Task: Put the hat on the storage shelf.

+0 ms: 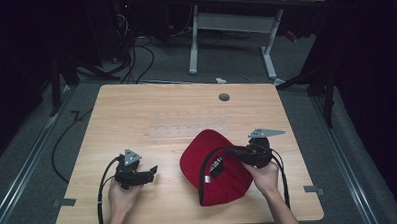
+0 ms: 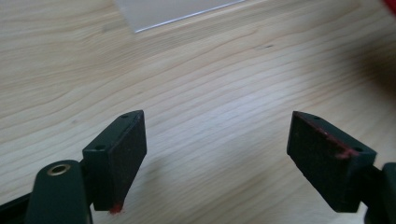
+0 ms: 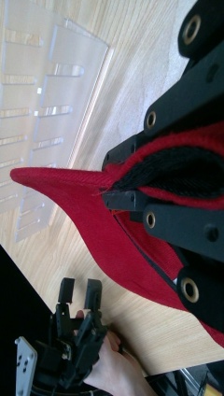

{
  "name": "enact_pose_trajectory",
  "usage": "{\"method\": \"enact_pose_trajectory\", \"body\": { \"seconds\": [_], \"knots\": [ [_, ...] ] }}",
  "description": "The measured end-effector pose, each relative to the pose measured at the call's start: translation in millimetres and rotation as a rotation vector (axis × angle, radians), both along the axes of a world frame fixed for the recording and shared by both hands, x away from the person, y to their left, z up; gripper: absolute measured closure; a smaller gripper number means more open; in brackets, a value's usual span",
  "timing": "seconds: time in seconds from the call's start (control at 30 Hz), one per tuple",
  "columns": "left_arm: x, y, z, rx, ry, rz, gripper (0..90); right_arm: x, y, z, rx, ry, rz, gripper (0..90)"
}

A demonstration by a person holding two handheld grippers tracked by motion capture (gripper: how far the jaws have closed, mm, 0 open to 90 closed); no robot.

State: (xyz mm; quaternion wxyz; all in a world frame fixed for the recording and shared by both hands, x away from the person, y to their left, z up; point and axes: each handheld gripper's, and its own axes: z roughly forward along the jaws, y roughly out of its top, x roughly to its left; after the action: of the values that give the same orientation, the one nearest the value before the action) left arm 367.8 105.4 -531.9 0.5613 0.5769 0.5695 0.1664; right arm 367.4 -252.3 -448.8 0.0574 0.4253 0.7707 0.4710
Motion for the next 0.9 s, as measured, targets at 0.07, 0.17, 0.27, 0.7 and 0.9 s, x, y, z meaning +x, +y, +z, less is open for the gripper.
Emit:
{"method": "enact_pose_trajectory", "body": {
  "seconds": [0.07, 0.17, 0.27, 0.7, 0.9],
  "knots": [
    [-6.9, -11.3, 3.9, 0.007, -0.018, -0.042, 20.6, 0.8, 2.1, 1.9, -0.004, -0.001, -0.002, 80.9],
    [-11.8, -22.2, 6.7, 0.017, -0.032, -0.065, 19.7, 2.1, 3.8, 5.0, 0.001, 0.000, -0.007, 80.8],
    [-16.8, -32.7, 10.1, 0.005, -0.039, -0.098, 19.7, 3.6, 5.4, 7.5, 0.007, 0.001, -0.010, 80.9],
    [-22.9, -70.7, 13.6, 0.021, -0.045, -0.200, 18.7, 12.7, 15.0, 15.5, 0.013, -0.002, -0.022, 80.8],
    [-27.0, -82.3, 10.4, 0.041, -0.040, -0.228, 17.6, 19.1, 18.0, 17.9, 0.040, 0.000, -0.037, 80.8]
  ]
}}
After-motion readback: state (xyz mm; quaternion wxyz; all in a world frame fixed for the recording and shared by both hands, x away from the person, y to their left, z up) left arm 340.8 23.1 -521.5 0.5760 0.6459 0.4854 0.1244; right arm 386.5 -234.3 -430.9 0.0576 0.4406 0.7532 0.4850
